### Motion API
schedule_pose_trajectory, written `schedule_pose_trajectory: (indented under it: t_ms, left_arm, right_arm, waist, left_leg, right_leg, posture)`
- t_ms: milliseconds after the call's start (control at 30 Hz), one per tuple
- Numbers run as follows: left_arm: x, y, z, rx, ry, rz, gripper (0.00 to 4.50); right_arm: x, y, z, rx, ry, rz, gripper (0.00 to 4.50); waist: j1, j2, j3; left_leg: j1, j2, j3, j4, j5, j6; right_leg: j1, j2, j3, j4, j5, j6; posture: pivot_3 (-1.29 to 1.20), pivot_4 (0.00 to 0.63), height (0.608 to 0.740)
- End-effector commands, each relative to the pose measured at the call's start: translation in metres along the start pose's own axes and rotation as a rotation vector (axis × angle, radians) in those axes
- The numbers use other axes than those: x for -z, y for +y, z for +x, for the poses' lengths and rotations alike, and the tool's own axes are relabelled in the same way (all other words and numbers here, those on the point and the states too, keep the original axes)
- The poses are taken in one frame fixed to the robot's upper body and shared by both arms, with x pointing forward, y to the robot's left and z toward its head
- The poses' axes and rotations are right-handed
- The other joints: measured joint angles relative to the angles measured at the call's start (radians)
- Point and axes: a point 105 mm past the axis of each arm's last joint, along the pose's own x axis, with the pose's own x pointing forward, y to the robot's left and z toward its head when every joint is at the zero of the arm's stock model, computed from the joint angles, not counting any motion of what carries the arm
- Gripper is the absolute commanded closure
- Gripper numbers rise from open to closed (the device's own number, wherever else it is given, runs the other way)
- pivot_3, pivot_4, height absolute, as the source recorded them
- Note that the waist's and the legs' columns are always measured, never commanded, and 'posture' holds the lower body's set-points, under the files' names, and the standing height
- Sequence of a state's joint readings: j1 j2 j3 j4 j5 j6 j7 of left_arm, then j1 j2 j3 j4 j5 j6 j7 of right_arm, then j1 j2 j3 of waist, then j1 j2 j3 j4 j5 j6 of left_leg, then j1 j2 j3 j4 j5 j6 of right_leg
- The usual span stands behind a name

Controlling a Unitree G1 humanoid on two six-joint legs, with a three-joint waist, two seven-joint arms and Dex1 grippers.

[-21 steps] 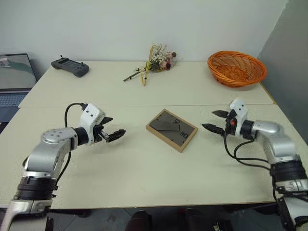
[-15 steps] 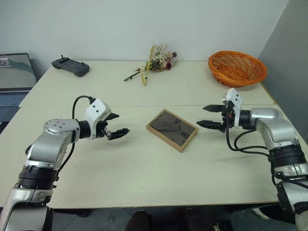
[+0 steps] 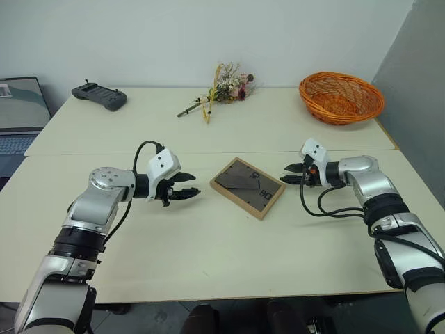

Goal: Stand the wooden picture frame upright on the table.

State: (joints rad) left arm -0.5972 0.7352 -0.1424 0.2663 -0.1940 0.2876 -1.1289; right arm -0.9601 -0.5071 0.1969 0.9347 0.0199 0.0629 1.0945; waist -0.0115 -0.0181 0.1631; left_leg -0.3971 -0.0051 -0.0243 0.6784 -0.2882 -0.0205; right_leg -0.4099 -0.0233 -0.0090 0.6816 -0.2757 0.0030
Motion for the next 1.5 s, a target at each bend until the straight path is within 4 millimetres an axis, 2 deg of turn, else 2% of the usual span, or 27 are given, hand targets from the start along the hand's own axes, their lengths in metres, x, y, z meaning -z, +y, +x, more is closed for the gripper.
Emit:
schedule_pose_trajectory:
  t_ms: [33,167,267,400,533,767,867,1000,1100,1167,1300,1333,1500]
  left_arm:
    - [-0.003,-0.003,0.015,0.013,-0.010,0.055,3.04]
    - [0.004,-0.009,0.031,0.028,0.000,0.056,4.00]
    - [0.009,-0.009,0.043,0.016,0.013,0.064,4.43]
    - [0.010,-0.002,0.060,-0.029,0.008,0.061,4.43]
    - [0.007,0.006,0.067,-0.056,0.004,0.069,4.43]
    - [0.011,0.009,0.068,-0.050,0.030,0.083,4.43]
    - [0.017,0.005,0.065,-0.016,0.064,0.084,4.43]
    - [0.025,-0.002,0.053,0.045,0.126,0.102,4.43]
    - [0.012,-0.008,0.044,0.084,0.072,0.054,4.43]
    - [0.004,-0.004,0.040,0.049,0.042,-0.006,4.43]
    - [0.025,0.000,0.017,0.096,0.126,-0.124,3.77]
    - [0.026,0.002,0.013,0.099,0.125,-0.189,3.48]
    - [0.007,0.003,-0.005,0.250,0.010,-0.665,2.43]
  right_arm:
    - [-0.010,-0.006,0.004,0.042,-0.014,-0.056,3.46]
    - [-0.010,0.000,0.011,0.015,-0.017,-0.093,4.49]
    - [-0.010,0.013,0.015,-0.055,-0.027,-0.138,4.50]
    - [-0.013,0.038,0.017,-0.184,-0.053,-0.178,4.50]
    - [-0.020,0.064,0.023,-0.259,-0.075,-0.203,4.50]
    - [-0.026,0.082,0.029,-0.269,-0.096,-0.187,4.50]
    - [-0.022,0.079,0.027,-0.239,-0.082,-0.175,4.50]
    - [-0.020,0.060,0.023,-0.141,-0.060,-0.180,4.50]
    - [-0.021,0.048,0.017,-0.084,-0.061,-0.196,4.50]
    - [-0.022,0.041,0.013,-0.061,-0.062,-0.217,4.50]
    - [-0.015,0.028,0.005,-0.015,-0.022,-0.309,4.50]
    - [-0.016,0.024,0.006,0.005,-0.026,-0.300,4.50]
    - [-0.022,0.017,0.012,0.049,-0.042,-0.320,4.50]
  waist:
    - [0.001,0.000,0.000]
    - [-0.001,0.000,0.000]
    - [-0.002,0.000,0.000]
    - [0.000,0.000,0.000]
    - [0.002,0.000,0.000]
    - [0.003,0.000,0.000]
    - [0.003,0.000,0.000]
    - [0.000,0.000,0.000]
    - [-0.007,0.000,0.000]
    - [-0.009,0.000,0.000]
    - [-0.015,0.000,0.000]
    - [-0.018,0.000,0.000]
    - [-0.023,0.000,0.000]
  left_leg:
    - [0.000,0.000,0.000,0.000,0.000,0.000]
    - [0.000,0.000,0.000,0.000,0.000,0.000]
    - [-0.001,0.000,0.000,0.000,0.000,0.000]
    - [-0.001,0.000,0.000,0.001,0.000,0.000]
    - [-0.001,0.000,0.000,0.001,0.000,0.000]
    - [0.000,0.000,-0.001,0.001,0.000,0.000]
    - [0.000,0.000,-0.001,0.001,0.000,0.000]
    - [0.000,0.000,-0.001,0.001,0.000,0.000]
    - [0.000,0.000,-0.001,0.001,0.001,-0.001]
    - [0.000,0.000,-0.001,0.001,0.001,-0.001]
    - [0.000,-0.001,-0.001,0.001,0.000,0.000]
    - [0.000,0.000,-0.001,0.001,0.000,0.000]
    - [0.000,0.000,-0.001,0.001,0.000,0.000]
  right_leg:
    - [0.000,0.000,0.000,0.000,0.000,0.000]
    - [0.000,0.000,0.000,0.000,0.000,0.000]
    - [0.000,0.000,0.000,0.000,0.000,0.000]
    - [0.000,-0.001,-0.001,0.000,0.000,0.000]
    - [0.000,-0.001,-0.001,0.001,0.000,0.000]
    - [0.000,0.000,-0.001,0.002,0.000,0.000]
    - [0.000,0.000,-0.001,0.002,0.000,0.000]
    - [0.000,0.000,-0.001,0.002,0.000,0.000]
    - [0.000,0.000,0.000,0.001,0.000,0.000]
    - [0.000,0.000,0.000,0.001,0.000,0.000]
    - [0.000,0.000,-0.001,0.001,0.000,0.000]
    - [0.000,0.000,-0.001,0.001,0.000,0.000]
    - [-0.001,0.001,-0.001,0.001,0.000,0.000]
  posture:
    - [0.00,0.150,0.740]
    - [0.00,0.150,0.740]
    - [0.00,0.150,0.740]
    - [0.00,0.150,0.740]
    - [0.00,0.150,0.740]
    - [0.00,0.150,0.740]
    - [0.00,0.150,0.740]
    - [0.00,0.150,0.740]
    - [0.00,0.150,0.740]
    - [0.00,0.150,0.740]
    - [0.00,0.150,0.740]
    - [0.00,0.150,0.740]
    - [0.00,0.150,0.740]
